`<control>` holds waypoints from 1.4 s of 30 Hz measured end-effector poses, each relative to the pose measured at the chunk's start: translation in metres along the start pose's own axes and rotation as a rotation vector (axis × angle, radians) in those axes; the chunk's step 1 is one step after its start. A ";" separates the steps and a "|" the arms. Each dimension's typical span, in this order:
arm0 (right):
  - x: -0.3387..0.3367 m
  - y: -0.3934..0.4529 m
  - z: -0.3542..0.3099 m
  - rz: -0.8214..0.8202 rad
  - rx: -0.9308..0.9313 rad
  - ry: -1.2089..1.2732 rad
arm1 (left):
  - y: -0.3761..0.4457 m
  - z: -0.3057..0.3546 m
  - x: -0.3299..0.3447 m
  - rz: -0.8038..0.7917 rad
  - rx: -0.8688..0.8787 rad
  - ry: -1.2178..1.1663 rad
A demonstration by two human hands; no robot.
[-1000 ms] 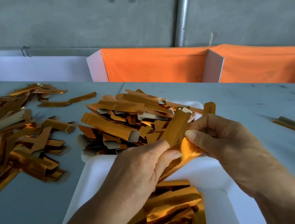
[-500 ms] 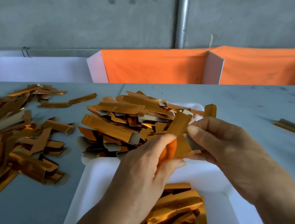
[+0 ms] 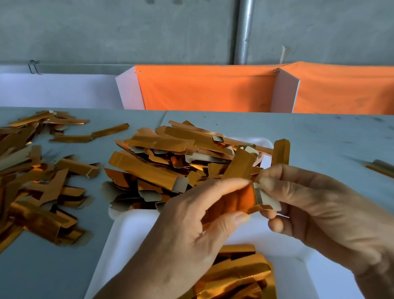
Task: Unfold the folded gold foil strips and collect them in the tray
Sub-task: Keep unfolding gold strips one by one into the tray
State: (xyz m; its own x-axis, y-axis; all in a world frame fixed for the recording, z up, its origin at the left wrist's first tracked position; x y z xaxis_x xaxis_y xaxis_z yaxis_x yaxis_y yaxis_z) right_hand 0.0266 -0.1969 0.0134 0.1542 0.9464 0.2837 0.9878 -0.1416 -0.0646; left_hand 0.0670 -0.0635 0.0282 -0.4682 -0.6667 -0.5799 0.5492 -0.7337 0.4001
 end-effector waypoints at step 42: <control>0.017 -0.002 -0.004 -0.154 -0.023 0.105 | -0.001 -0.004 -0.012 0.092 0.043 0.049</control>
State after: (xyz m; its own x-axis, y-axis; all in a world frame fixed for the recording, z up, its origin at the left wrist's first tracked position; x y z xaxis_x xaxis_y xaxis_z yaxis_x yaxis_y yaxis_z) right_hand 0.0274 -0.1816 0.0218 0.0008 0.9221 0.3870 1.0000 -0.0045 0.0086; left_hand 0.0745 -0.0538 0.0322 -0.3819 -0.7251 -0.5730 0.5576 -0.6753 0.4829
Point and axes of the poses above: each hand's wrist, its own y-axis towards the middle knuckle, its own x-axis out of the palm, z = x × y, the point moved 8 cm from there along y, towards the middle knuckle, and after that the axes turned 4 degrees about y, right-handed, at the moved point
